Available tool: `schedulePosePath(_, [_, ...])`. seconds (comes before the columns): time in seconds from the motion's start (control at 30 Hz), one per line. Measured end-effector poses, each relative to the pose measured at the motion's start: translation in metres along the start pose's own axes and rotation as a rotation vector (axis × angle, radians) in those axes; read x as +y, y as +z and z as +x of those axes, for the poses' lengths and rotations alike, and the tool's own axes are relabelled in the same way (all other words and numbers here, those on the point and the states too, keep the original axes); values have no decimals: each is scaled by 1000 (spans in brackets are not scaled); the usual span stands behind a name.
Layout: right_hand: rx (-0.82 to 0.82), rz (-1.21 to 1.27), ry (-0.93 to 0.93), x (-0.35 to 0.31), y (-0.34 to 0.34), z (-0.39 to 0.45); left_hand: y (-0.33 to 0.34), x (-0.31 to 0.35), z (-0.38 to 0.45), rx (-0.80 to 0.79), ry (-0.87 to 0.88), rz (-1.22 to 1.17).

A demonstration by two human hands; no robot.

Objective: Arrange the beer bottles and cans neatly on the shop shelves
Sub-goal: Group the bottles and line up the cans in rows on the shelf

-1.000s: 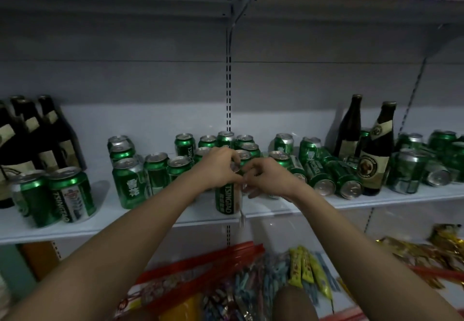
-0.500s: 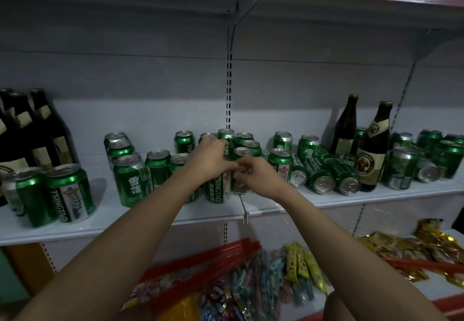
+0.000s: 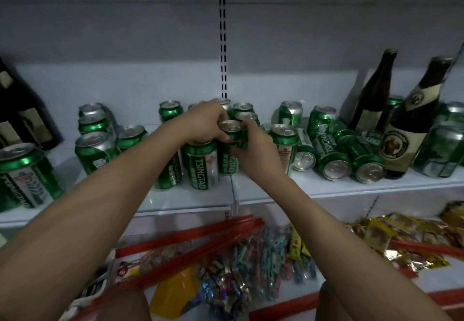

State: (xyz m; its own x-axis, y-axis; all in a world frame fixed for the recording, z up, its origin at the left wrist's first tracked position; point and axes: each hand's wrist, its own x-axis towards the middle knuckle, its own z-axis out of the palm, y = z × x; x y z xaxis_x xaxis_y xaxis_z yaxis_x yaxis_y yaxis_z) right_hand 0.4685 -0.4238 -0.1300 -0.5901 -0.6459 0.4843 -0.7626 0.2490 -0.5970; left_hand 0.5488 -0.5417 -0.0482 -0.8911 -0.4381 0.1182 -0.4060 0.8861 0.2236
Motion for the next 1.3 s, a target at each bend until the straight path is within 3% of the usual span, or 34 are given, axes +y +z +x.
schedulePosePath(0.3, [-20, -31, -64, -8, 40, 29, -3, -3, 24, 13, -208, 162])
schedulePosePath(0.53, [-133, 46, -205, -2, 10, 29, -1, 11, 17, 62, -277, 165])
schedulePosePath(0.6, [-87, 149, -273, 1, -16, 25, 4, 23, 12, 205, -198, 100])
schedulePosePath(0.7, [13, 267, -292, 13, -57, 23, 16, 52, 0, 363, -71, -180])
schedulePosePath(0.8, [33, 207, -203, 37, -88, 24, 37, 74, -5, 281, -45, -334])
schedulePosePath(0.9, [-66, 132, -82, 60, -107, 22, 53, 87, -7, 179, -75, -359])
schedulePosePath(1.1, [-59, 135, -72, 73, -123, 11, 59, 115, -8, 183, -107, -434])
schedulePosePath(1.2, [-197, 60, -4, 82, -125, 3, 61, 114, -5, 169, -98, -462])
schedulePosePath(1.3, [-426, 148, -4, 85, -120, -6, 60, 111, -3, 168, -110, -472])
